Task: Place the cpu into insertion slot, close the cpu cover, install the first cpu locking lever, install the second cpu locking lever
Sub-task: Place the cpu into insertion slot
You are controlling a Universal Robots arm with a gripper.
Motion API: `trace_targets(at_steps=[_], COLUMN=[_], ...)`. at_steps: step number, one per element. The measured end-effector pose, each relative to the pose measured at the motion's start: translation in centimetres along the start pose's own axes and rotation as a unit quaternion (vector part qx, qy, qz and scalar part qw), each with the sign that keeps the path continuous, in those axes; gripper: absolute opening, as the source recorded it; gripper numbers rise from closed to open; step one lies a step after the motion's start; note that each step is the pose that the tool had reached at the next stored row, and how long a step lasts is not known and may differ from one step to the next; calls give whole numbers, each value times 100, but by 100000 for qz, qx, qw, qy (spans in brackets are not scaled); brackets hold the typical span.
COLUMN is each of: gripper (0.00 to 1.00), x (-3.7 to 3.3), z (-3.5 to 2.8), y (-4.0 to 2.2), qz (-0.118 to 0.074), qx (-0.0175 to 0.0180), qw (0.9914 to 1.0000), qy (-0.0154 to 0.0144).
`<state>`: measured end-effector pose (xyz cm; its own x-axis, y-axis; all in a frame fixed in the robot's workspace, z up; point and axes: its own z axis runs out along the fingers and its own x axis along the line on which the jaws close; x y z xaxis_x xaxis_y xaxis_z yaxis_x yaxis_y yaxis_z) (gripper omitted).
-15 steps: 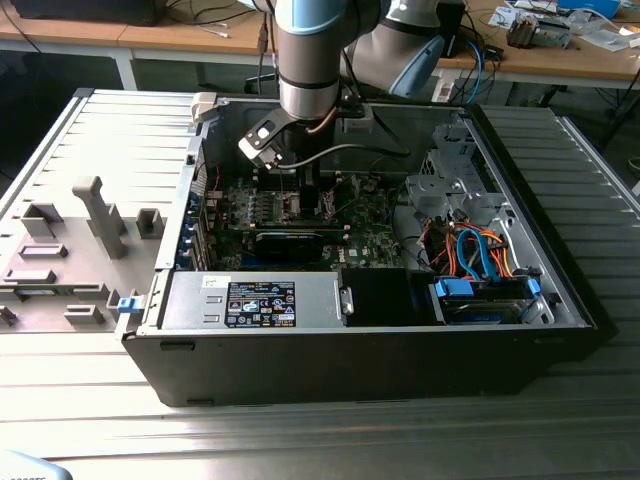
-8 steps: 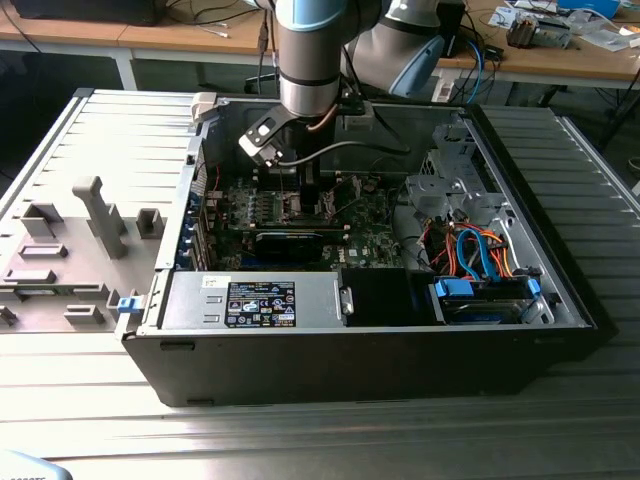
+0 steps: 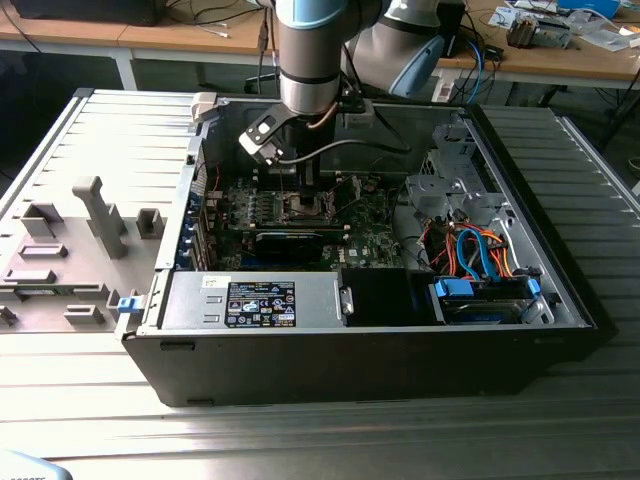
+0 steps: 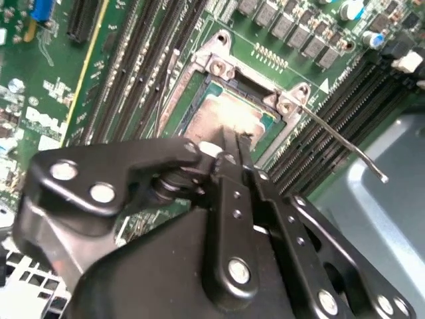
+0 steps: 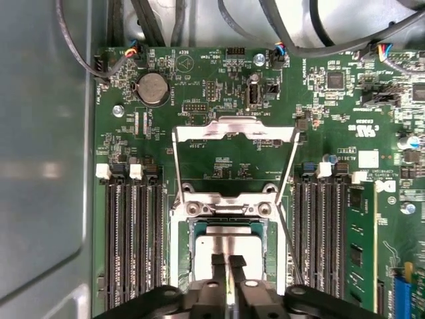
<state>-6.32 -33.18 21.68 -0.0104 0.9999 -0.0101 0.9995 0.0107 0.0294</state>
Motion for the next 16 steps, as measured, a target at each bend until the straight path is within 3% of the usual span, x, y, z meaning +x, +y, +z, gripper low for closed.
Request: trace_targets(at_steps=[2,7,8,10,16], gripper=[11,11,11,11,11], x=[-1,-2,-3,-4,-5], z=[-68,-242,-312,-388,-516], y=[2,7,9,12,15], qz=[-11,-29,-29,-31,-29], qx=[2,-3,3,-3,-2], qw=[100000,100000,100000,100000,100000], qy=[-9,2,-6,1,-1])
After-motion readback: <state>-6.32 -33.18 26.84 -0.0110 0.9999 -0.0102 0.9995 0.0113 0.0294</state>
